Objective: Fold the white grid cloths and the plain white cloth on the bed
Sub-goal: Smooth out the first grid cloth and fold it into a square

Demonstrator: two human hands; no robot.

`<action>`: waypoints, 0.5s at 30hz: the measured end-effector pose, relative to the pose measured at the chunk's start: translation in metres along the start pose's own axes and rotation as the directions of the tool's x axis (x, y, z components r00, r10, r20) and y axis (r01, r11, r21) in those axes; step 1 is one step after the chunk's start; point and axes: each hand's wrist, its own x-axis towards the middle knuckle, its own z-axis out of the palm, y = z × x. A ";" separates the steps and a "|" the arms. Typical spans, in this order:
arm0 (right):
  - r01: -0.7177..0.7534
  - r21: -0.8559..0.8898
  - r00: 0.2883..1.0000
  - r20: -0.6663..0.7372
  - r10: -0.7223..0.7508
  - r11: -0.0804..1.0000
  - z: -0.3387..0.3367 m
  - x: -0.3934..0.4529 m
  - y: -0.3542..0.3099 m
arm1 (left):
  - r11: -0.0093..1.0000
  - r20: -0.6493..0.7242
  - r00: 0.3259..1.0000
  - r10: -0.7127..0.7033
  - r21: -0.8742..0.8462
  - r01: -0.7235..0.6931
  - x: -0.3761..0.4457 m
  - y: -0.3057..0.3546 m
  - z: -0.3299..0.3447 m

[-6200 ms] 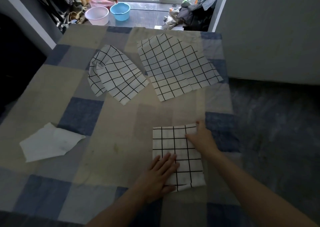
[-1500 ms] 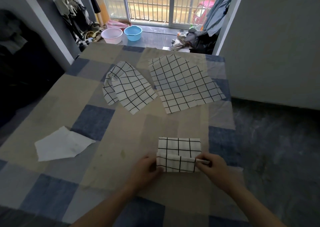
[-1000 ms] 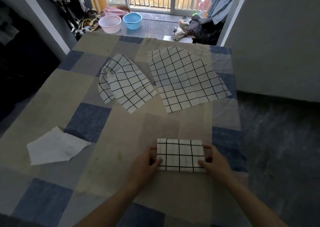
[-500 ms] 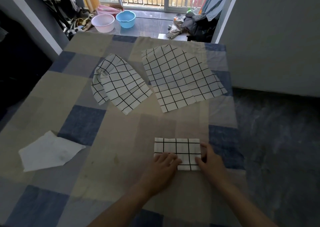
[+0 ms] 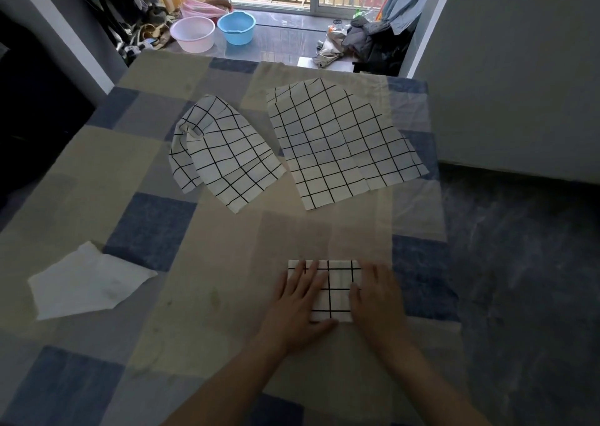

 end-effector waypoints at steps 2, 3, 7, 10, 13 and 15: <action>0.155 0.038 0.988 0.007 -0.155 0.987 0.011 -0.001 -0.023 | 1.000 -0.008 1.000 0.007 0.019 -0.007 0.001 -0.001 0.003; 0.197 0.090 0.979 0.037 -0.201 0.976 0.018 -0.002 -0.031 | 0.999 -0.002 1.000 0.017 0.039 -0.016 0.001 -0.001 0.004; 0.168 0.146 0.941 0.270 -0.203 0.975 0.046 -0.006 -0.032 | 0.995 -0.019 0.998 0.067 0.075 -0.065 0.001 -0.002 0.004; 0.170 0.030 0.937 0.303 -0.171 0.985 0.050 -0.003 -0.013 | 0.997 -0.035 0.997 0.063 0.051 -0.061 0.000 -0.006 0.003; 0.149 -0.086 0.948 0.296 -0.117 0.985 0.040 -0.004 0.018 | 0.992 -0.021 0.995 0.095 0.088 -0.093 -0.002 -0.019 0.004; 0.100 -0.101 0.961 0.267 -0.069 0.990 0.033 -0.005 0.040 | 0.990 0.000 0.997 0.083 0.115 -0.083 -0.005 -0.029 0.002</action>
